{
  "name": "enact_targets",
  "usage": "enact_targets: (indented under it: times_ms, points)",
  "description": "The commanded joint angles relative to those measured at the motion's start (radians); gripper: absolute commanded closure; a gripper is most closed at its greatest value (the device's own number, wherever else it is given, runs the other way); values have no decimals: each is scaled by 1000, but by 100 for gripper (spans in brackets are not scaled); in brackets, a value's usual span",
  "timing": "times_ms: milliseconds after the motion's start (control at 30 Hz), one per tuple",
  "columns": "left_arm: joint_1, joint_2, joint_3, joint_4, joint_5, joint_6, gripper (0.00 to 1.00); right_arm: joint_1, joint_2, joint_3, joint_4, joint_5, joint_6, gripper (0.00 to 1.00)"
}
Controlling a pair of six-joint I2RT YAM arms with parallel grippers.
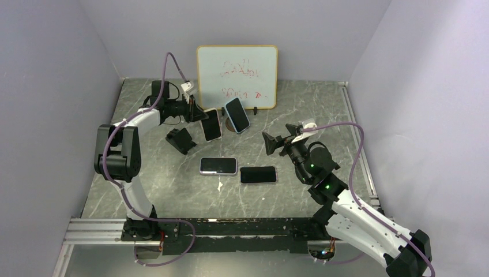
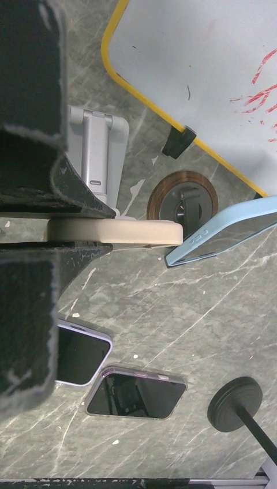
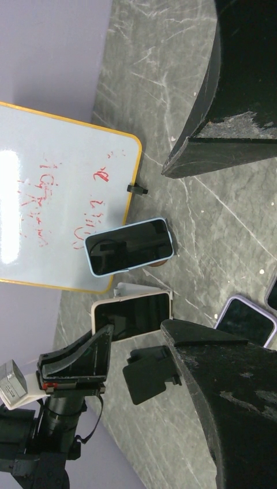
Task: Place the phone on the phone stand
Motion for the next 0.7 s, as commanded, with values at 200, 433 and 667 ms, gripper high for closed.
enact_targets:
  times_ms: [200, 433, 667]
  points:
    - [0, 11, 30, -66, -56, 94, 72, -3, 16, -1, 22, 4, 3, 0]
    - [2, -37, 68, -99, -32, 95, 54, -3, 58, -3, 48, -38, -1, 0]
    - [15, -193, 145, -243, 15, 137, 2, -1, 235, 82, 19, -433, -115, 0]
